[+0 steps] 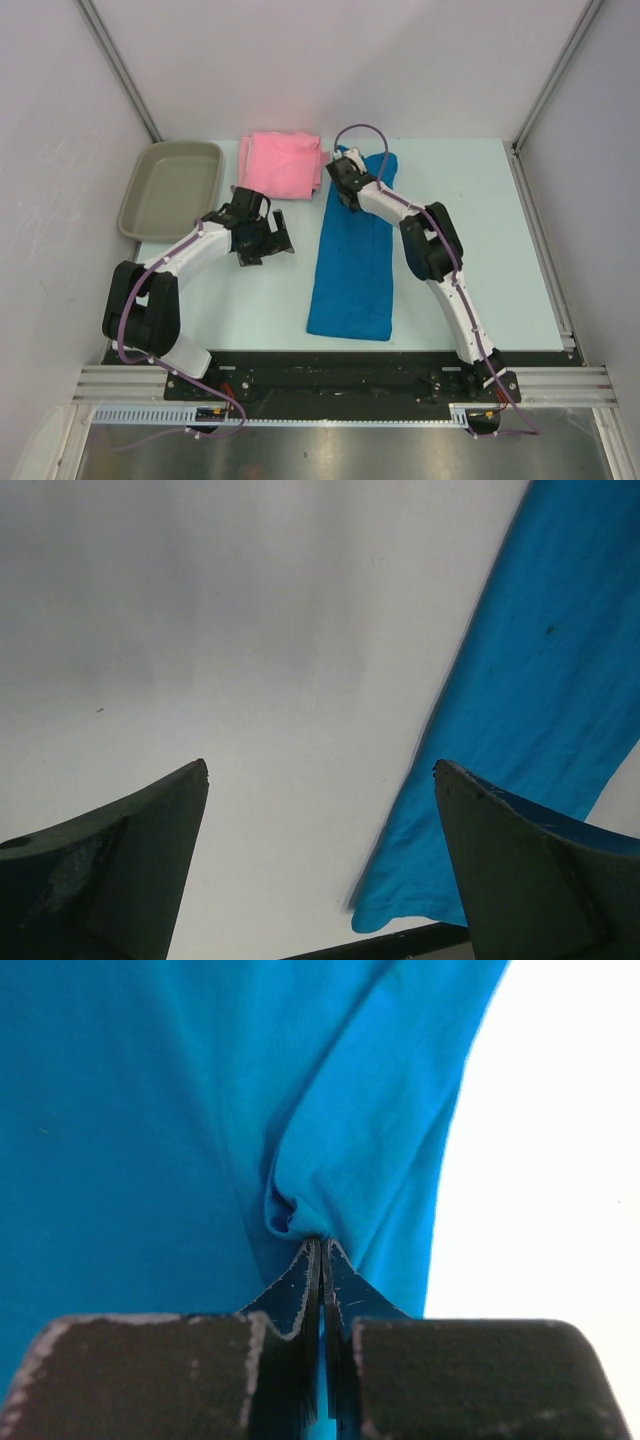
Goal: Fold and stack the t-shirts
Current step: Fold the tshirt
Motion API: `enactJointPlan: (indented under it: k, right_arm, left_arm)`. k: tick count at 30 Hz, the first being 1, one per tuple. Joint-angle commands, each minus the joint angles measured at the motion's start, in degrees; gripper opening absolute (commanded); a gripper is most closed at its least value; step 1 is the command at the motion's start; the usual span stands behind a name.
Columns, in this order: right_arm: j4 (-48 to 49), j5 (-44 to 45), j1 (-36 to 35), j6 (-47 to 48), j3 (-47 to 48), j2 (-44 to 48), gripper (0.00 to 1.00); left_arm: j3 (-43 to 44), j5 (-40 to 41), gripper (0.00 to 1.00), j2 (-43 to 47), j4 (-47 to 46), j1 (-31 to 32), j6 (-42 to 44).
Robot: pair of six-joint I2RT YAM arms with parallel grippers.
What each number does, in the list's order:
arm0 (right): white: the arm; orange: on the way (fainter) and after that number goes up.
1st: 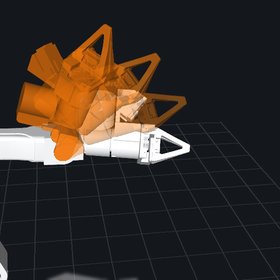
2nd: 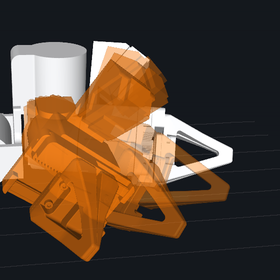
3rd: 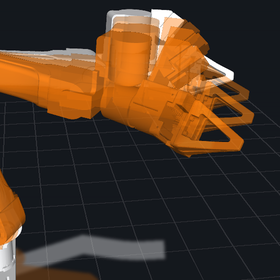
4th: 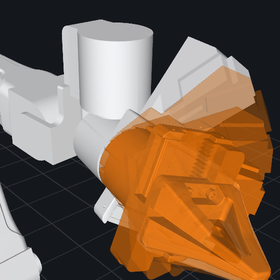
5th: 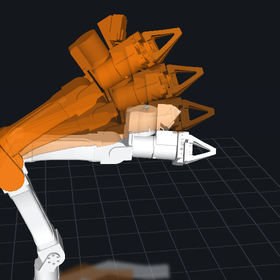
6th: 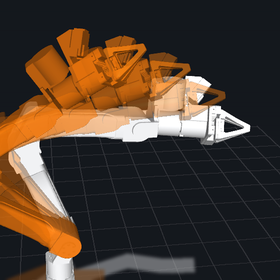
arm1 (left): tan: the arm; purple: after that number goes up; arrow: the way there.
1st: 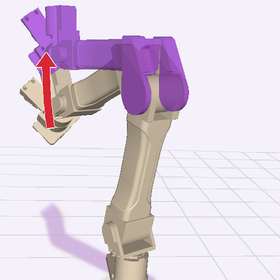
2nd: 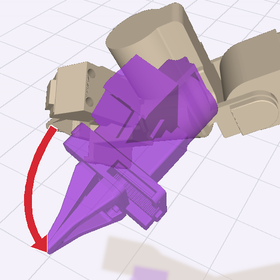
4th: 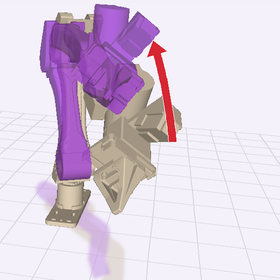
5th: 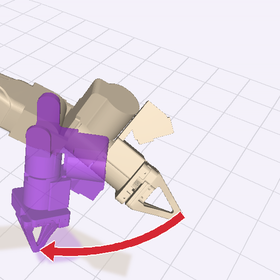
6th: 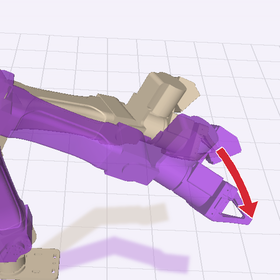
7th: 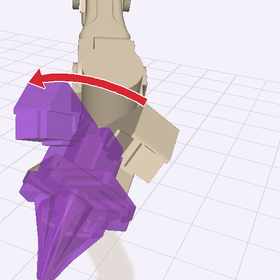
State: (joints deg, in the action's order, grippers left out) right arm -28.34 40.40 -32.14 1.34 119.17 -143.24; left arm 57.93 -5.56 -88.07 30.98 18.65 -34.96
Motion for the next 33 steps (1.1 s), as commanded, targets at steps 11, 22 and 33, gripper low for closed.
enactJointPlan:
  k: [11,22,33]
  right_arm:
    - [-1.7,-7.3,8.3,-29.3,-22.5,19.9,0.82]
    - [4.6,-13.2,9.0,-29.6,-20.8,22.6,1.00]
    - [0.3,-20.6,11.9,-28.3,0.3,11.5,1.00]
  left_arm:
    - [0.2,0.6,1.00,1.1,-0.7,-0.3,0.9]
    - [5.8,0.7,1.00,-0.5,-0.1,2.1,1.8]
    - [24.6,-1.6,1.00,-12.2,2.7,6.0,1.2]
